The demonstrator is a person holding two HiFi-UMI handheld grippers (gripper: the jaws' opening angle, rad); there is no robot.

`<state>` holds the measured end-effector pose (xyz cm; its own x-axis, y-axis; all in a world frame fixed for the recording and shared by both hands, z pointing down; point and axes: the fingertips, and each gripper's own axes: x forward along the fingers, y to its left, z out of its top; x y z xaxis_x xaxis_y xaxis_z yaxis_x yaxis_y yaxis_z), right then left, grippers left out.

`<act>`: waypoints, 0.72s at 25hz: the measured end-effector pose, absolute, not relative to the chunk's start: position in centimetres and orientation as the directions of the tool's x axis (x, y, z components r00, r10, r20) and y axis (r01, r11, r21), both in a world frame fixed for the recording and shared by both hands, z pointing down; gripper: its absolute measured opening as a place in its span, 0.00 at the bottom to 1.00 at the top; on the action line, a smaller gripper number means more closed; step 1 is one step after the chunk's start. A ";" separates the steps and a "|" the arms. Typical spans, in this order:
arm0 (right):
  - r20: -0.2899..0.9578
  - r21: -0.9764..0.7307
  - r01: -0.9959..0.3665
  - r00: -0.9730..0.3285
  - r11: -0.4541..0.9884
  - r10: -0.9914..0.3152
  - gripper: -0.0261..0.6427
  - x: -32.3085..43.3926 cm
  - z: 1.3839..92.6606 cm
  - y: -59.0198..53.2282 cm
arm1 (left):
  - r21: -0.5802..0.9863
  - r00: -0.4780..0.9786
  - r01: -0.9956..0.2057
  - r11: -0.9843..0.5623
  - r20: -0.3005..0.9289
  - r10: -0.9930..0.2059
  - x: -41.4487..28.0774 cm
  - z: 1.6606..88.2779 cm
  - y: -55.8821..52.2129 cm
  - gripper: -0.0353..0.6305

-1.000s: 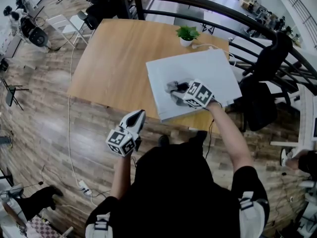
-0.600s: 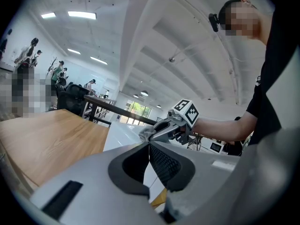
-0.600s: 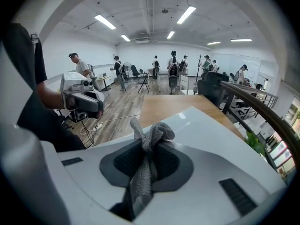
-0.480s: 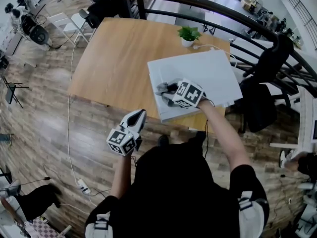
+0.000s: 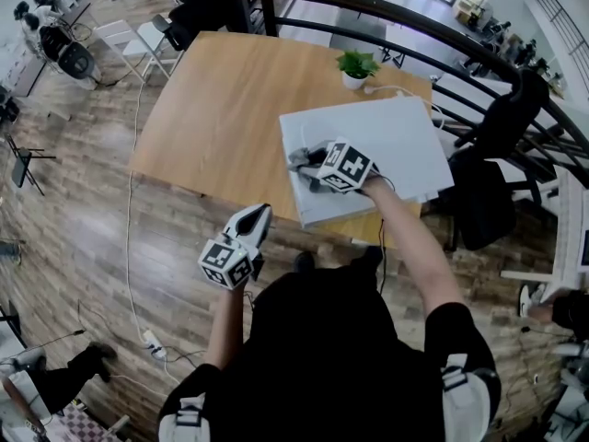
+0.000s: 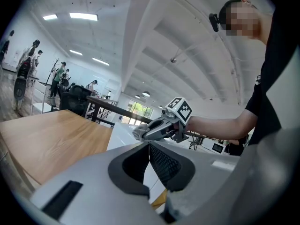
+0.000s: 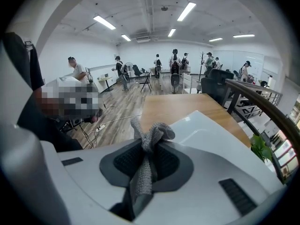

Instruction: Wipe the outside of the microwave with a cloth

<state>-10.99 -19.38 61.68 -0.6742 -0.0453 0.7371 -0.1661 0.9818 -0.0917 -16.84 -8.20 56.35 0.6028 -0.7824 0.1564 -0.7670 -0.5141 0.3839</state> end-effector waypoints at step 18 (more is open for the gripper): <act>0.755 -0.050 -0.190 -0.649 0.980 -0.088 0.13 -13.2 61.0 -23.8 | 0.390 0.575 -0.785 -0.480 0.171 -0.800 -18.1 56.5 -7.6 0.06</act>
